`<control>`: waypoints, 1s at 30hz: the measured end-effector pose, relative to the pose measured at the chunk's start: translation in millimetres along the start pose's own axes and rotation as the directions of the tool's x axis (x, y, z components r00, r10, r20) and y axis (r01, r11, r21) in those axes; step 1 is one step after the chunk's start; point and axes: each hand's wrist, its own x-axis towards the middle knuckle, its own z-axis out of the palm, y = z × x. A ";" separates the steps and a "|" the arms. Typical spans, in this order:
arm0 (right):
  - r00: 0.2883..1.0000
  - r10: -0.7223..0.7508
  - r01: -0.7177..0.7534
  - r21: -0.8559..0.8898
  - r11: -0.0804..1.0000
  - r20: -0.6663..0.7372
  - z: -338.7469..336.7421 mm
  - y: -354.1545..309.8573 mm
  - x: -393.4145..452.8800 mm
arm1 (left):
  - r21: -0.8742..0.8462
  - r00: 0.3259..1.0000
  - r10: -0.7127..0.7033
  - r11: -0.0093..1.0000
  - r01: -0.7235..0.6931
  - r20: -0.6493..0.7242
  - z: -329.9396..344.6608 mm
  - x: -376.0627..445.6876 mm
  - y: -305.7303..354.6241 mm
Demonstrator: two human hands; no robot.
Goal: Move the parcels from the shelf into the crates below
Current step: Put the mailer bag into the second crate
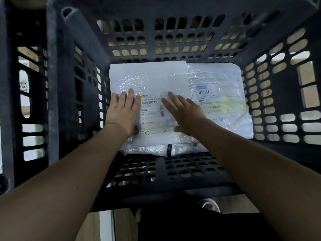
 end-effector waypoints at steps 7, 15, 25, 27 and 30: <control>0.999 0.025 -0.024 -0.056 0.998 0.021 -14.3 -1.3 -19.3 | 0.022 0.999 -0.027 0.999 0.026 0.017 -20.7 -24.1 -5.2; 0.986 0.136 -0.133 -0.043 0.990 0.095 -106.1 5.4 -121.9 | 0.114 0.991 -0.056 0.993 0.042 0.121 -107.4 -138.9 -29.3; 0.979 0.200 -0.201 -0.023 0.979 -0.038 -313.6 10.7 -252.4 | 0.099 0.993 -0.120 0.988 0.120 -0.006 -307.1 -264.3 -99.1; 0.977 0.197 -0.199 -0.011 0.980 -0.076 -355.1 10.2 -277.0 | 0.094 0.992 -0.120 0.988 0.124 -0.050 -347.0 -288.4 -110.0; 0.979 0.160 -0.165 -0.029 0.986 -0.128 -419.4 14.8 -312.9 | 0.095 0.986 -0.112 0.988 0.124 -0.126 -405.2 -323.7 -131.2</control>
